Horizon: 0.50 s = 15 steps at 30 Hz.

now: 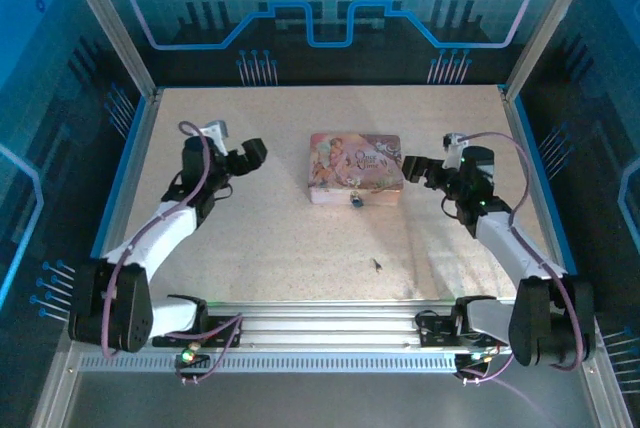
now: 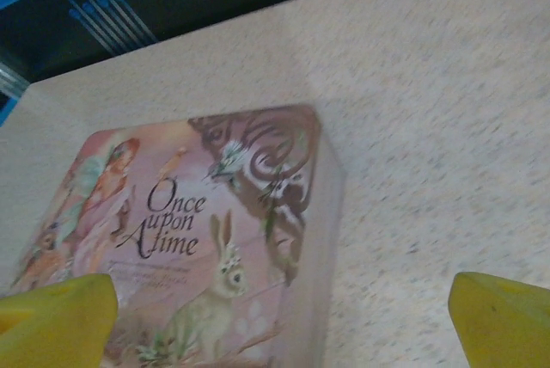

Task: Unlock a padlock with a key

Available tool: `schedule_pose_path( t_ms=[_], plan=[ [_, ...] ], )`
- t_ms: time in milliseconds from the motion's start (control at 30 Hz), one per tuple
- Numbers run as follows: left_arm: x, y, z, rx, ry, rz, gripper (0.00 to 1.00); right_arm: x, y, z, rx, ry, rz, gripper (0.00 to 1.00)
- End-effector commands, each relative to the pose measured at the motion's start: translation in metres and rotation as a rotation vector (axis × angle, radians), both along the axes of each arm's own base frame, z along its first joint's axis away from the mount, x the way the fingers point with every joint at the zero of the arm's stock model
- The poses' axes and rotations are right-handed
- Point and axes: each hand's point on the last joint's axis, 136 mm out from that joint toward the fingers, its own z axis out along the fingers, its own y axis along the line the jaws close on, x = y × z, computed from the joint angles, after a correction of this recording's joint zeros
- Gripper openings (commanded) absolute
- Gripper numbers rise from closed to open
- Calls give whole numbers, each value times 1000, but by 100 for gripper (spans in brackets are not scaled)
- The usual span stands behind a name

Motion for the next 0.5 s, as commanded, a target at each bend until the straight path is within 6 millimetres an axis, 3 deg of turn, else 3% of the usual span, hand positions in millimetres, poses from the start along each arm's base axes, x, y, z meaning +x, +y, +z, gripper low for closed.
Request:
schedule_pose_path(
  t_ms=[0, 200, 467],
  plan=[
    [-8, -49, -23, -142, 162, -131, 99, -1, 20, -6, 160, 93, 66, 100],
    [3, -112, -44, -187, 243, -286, 99, 18, 31, -24, 167, 152, 113, 100],
    [10, -157, -68, -213, 307, -380, 99, 37, 42, -49, 177, 220, 160, 100]
  ],
)
